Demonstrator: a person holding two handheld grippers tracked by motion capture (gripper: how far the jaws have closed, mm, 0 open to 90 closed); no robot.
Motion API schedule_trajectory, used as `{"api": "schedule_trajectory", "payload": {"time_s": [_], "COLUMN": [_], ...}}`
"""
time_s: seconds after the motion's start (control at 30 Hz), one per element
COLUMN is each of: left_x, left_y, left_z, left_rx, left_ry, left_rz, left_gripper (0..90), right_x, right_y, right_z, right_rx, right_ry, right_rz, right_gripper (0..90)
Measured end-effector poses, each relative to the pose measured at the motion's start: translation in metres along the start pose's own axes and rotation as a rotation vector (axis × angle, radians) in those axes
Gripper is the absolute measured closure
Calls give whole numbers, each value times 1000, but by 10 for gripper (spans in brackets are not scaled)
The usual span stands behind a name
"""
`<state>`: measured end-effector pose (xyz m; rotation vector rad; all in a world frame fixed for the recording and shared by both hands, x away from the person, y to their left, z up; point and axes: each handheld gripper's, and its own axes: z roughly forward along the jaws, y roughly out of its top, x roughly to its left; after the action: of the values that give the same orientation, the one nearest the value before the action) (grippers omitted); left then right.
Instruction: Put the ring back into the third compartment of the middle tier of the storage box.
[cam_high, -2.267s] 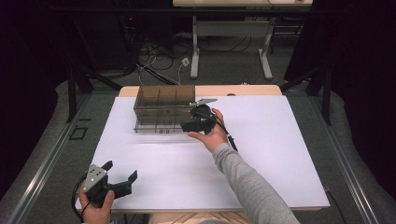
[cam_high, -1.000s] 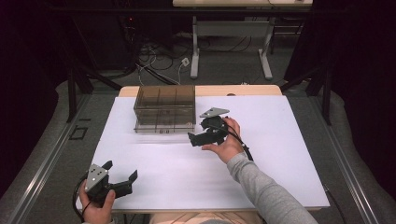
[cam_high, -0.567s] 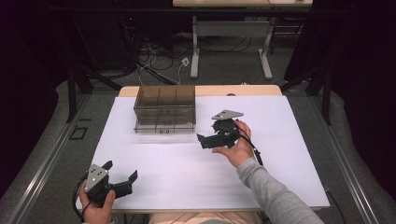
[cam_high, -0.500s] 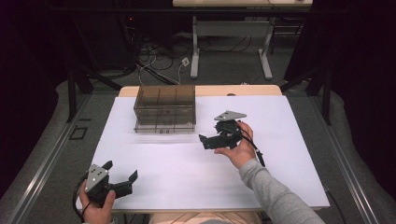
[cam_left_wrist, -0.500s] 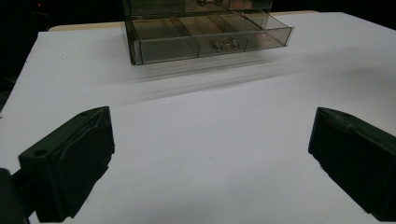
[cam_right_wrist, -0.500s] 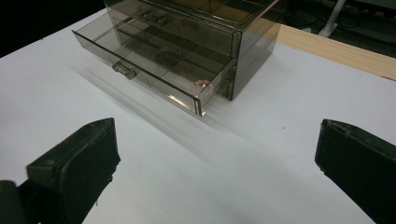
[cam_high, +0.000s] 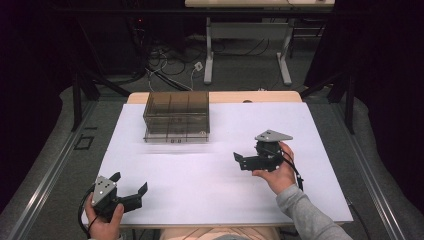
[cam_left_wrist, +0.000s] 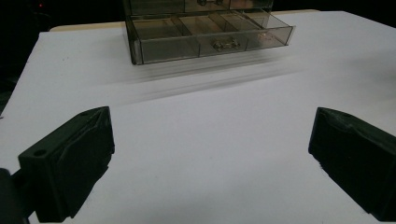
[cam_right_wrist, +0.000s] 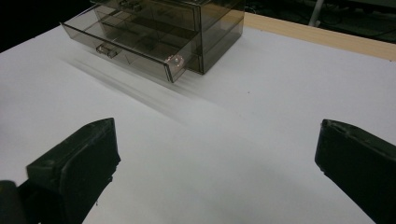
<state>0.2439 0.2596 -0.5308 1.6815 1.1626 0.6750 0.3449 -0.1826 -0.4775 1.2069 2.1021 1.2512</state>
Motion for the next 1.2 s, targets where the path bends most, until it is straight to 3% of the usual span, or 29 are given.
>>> {"api": "schedule_trajectory", "payload": {"time_s": [0.3, 0.63, 0.9, 1.1, 1.2], "left_x": [0, 0, 0, 0, 0], "left_y": [0, 0, 0, 0, 0], "left_z": [0, 0, 0, 1, 1], "left_rx": [0, 0, 0, -1, 0], "left_ry": [3, 3, 0, -3, -6], "left_rz": [0, -2, 2, -1, 3], "left_gripper": [6, 6, 6, 6, 6], "right_x": [-12, -29, -43, -52, -56], "right_y": [-29, -63, -81, -92, -95], "right_z": [-26, -46, -52, -55, -54], "right_rx": [-25, -21, -22, -23, -18], "right_ry": [-44, -76, -138, -184, -183], "right_rz": [-19, 45, 86, 80, 74], "right_gripper": [0, 0, 0, 0, 0]}}
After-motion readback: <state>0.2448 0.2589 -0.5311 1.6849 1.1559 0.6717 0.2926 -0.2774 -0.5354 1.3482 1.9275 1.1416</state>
